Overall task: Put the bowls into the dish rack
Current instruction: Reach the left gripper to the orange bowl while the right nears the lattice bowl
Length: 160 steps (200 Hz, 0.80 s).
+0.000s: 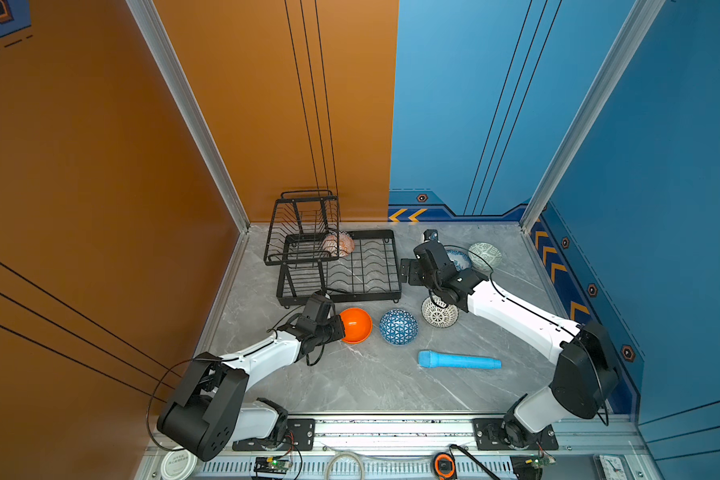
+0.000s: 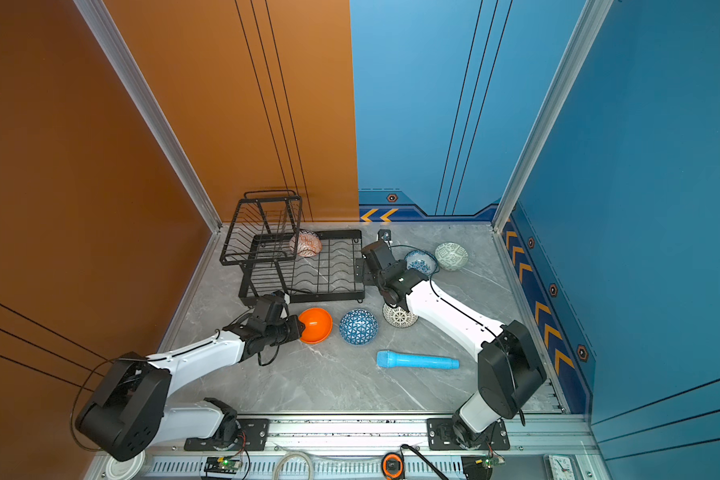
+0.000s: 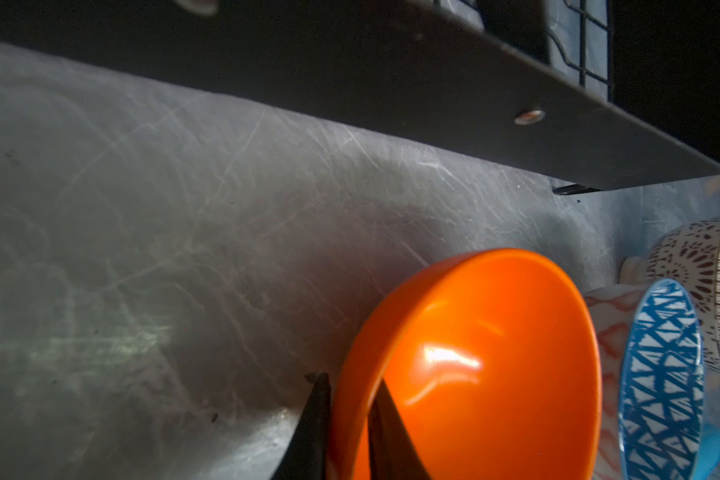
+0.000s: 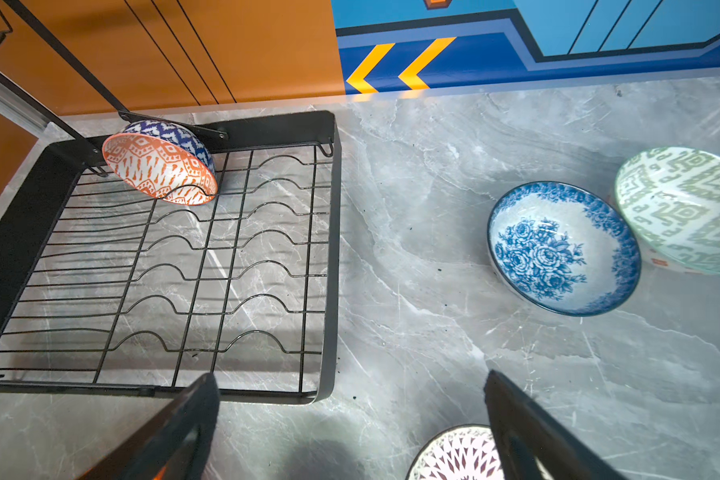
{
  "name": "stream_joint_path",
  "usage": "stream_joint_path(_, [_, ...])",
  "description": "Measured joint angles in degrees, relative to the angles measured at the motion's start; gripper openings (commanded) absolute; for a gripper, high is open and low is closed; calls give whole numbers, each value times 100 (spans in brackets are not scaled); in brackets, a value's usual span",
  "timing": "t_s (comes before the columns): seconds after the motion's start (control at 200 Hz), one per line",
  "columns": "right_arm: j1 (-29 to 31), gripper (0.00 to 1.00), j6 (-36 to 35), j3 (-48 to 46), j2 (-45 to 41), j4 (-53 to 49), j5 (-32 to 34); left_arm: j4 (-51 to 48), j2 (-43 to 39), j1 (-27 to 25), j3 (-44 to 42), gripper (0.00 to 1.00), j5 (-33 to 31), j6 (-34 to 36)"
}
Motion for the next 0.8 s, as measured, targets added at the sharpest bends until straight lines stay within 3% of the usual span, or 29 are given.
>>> stream_joint_path(0.075, [-22, 100, 57, -114, -85, 0, 44, 15, -7, -66, -2, 0, -92, -66])
stream_joint_path(0.586, [-516, 100, 817, -837, -466, 815, -833, 315, -1327, -820, -2, 0, -955, -181])
stream_joint_path(0.801, [-553, 100, 1075, -833, -713, 863, -1032, 691, -1180, -1408, 319, 0, -1360, -136])
